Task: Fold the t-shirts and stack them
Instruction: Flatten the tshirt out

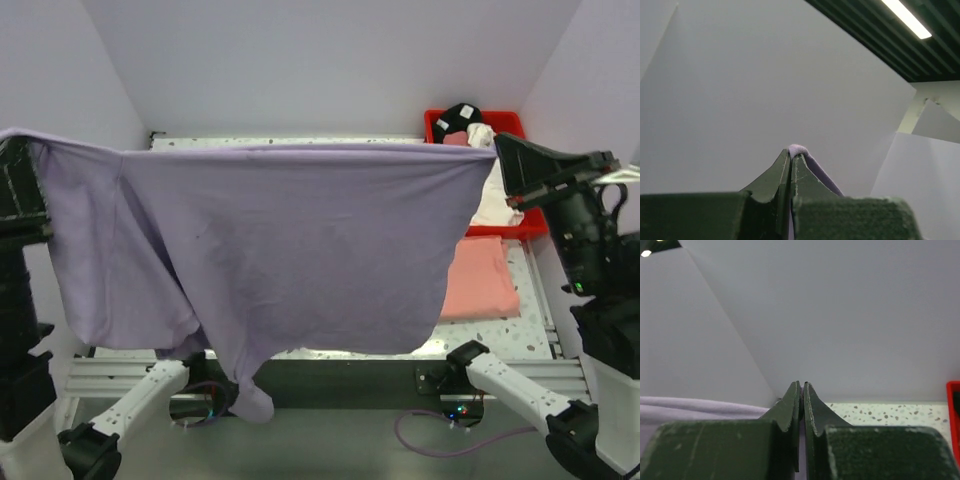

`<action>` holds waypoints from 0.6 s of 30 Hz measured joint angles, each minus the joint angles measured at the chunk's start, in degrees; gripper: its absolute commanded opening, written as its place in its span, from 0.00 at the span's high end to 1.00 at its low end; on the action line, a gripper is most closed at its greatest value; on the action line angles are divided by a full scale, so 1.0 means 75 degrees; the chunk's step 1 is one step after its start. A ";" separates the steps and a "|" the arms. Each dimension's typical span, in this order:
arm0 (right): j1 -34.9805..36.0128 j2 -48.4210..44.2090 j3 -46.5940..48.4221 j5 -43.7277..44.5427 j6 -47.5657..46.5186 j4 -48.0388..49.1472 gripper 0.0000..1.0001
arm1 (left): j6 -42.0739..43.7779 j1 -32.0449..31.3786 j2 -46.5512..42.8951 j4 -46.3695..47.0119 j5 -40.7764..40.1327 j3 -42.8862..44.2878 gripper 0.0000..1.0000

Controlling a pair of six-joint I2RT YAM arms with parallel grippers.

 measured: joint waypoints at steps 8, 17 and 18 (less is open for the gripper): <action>-0.0248 0.2745 -0.0440 0.1524 -0.0507 0.0606 1.00 | 0.1186 0.0041 0.3104 0.1402 -0.2987 -0.0831 0.90; -0.1574 0.8195 -0.0583 0.0799 -0.0466 0.1253 0.38 | 0.1804 0.0857 0.9576 0.0965 -0.3375 -0.1072 0.00; -0.1612 0.8874 -0.0271 0.0720 -0.0498 0.1087 0.23 | 0.1769 0.0915 1.0080 0.0670 -0.3372 -0.1017 0.00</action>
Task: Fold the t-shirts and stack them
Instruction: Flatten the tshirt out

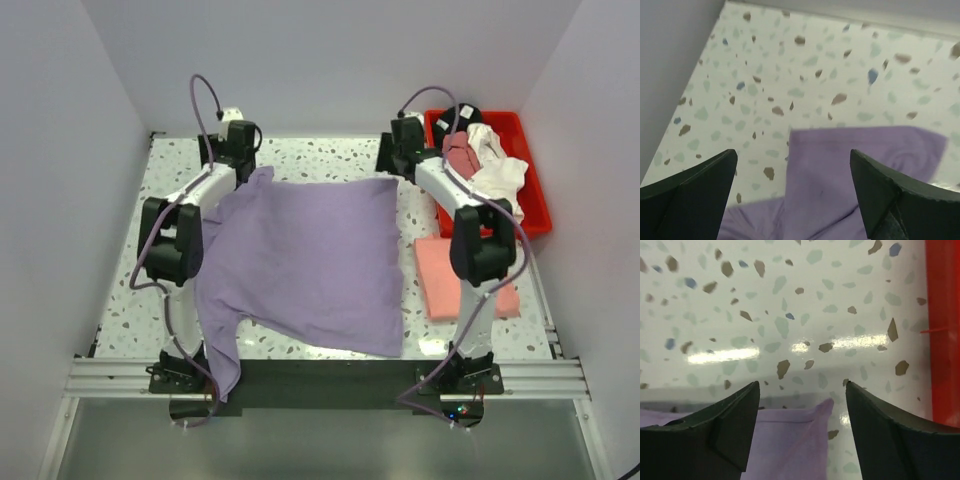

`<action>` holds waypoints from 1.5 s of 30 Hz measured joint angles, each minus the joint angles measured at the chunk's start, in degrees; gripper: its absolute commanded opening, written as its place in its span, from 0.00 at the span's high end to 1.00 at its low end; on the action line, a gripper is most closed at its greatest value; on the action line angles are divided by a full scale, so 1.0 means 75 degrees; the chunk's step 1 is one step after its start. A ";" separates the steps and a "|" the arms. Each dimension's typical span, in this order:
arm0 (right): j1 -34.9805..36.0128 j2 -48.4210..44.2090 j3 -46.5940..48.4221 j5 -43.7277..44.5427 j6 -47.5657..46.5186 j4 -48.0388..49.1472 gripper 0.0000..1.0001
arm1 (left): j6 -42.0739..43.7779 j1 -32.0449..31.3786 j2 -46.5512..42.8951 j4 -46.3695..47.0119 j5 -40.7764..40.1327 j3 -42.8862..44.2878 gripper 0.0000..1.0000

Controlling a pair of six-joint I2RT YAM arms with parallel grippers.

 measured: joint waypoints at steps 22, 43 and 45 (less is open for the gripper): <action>0.1527 -0.2783 -0.2885 -0.0912 0.0143 -0.0466 0.01 | -0.2314 0.0082 -0.3993 -0.1192 0.1996 -0.4503 0.00; 0.1075 -0.1032 -0.3716 -0.1128 0.0766 -0.0866 0.01 | -0.3824 0.0335 -0.3649 -0.1157 0.2381 -0.6484 0.00; 0.0842 -0.0755 -0.3366 -0.1250 0.0761 -0.0825 0.01 | -0.3791 0.0364 -0.3316 -0.1145 0.2349 -0.6187 0.00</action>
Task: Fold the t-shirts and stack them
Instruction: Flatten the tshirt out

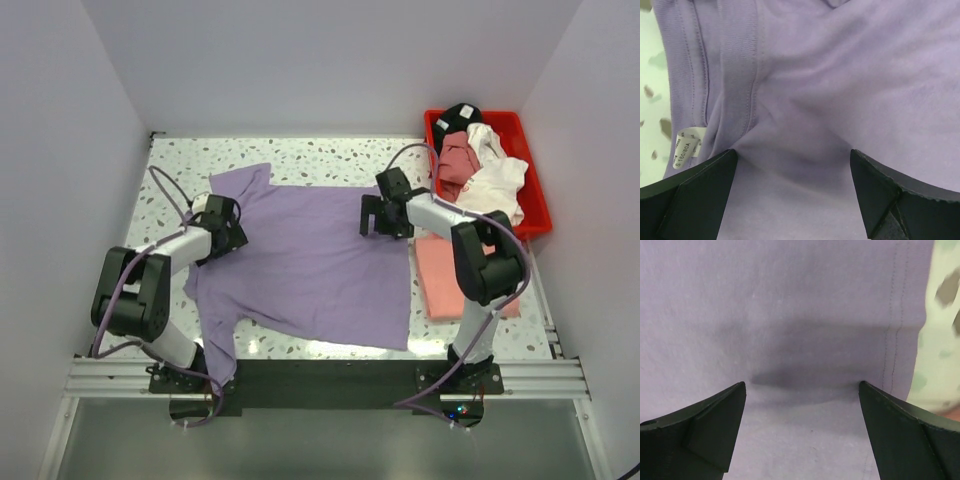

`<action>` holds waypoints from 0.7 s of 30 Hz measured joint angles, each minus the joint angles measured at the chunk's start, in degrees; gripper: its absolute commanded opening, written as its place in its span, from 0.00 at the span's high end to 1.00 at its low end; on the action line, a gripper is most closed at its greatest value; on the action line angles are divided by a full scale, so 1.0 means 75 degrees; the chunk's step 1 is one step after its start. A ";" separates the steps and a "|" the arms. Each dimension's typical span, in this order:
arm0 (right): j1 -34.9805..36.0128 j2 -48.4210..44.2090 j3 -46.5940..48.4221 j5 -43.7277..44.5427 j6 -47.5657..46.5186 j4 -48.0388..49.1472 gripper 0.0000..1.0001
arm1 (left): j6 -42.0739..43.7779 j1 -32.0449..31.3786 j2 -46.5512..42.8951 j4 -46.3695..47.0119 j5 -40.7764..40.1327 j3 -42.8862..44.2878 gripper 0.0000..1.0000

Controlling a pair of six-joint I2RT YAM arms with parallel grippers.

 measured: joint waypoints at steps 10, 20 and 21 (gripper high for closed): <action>-0.0764 0.2218 0.3197 -0.0230 -0.0087 -0.0052 0.01 | 0.0533 0.0306 0.2483 0.0230 0.0020 0.2812 0.00; -0.1026 0.3893 0.5939 -0.0297 -0.0460 -0.0434 0.01 | 0.1317 0.0761 0.4806 0.0460 0.0781 0.6239 0.00; -0.1026 0.3981 0.6117 -0.0323 -0.0525 -0.0516 0.01 | 0.1402 0.0764 0.4896 0.0428 0.0857 0.6475 0.00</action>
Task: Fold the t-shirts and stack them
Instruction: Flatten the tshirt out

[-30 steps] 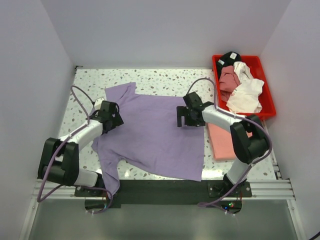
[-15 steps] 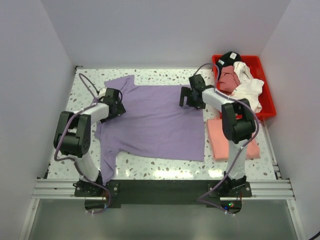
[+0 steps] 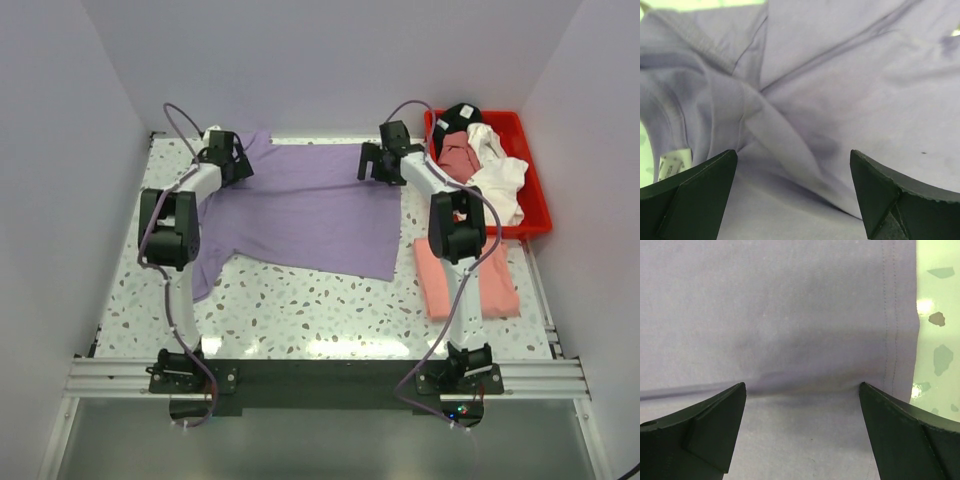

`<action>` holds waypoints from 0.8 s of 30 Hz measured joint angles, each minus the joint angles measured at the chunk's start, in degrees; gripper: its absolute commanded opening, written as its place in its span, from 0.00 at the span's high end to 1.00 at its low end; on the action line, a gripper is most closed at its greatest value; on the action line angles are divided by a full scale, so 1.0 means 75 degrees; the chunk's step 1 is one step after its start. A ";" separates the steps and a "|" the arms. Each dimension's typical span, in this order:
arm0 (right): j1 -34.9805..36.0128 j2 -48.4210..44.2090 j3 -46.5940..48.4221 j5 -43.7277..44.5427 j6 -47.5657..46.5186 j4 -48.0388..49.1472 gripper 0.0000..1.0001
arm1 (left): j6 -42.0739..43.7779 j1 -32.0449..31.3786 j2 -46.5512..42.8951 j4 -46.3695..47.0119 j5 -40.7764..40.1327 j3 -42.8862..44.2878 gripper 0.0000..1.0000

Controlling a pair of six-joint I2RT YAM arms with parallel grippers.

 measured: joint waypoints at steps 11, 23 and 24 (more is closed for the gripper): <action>0.0041 -0.1492 -0.1784 -0.0318 -0.0259 0.0108 0.01 | -0.0746 0.0000 -0.3870 -0.0699 -0.0163 -0.2821 0.00; 0.0379 -0.4911 -0.5968 -0.0833 0.0041 0.1000 0.01 | -0.2171 0.0006 -0.8370 -0.1364 0.0259 -0.7772 0.01; 0.0396 -0.4916 -0.6126 -0.0883 0.0052 0.1000 0.01 | -0.2189 0.0006 -0.8320 -0.1396 0.0274 -0.7784 0.02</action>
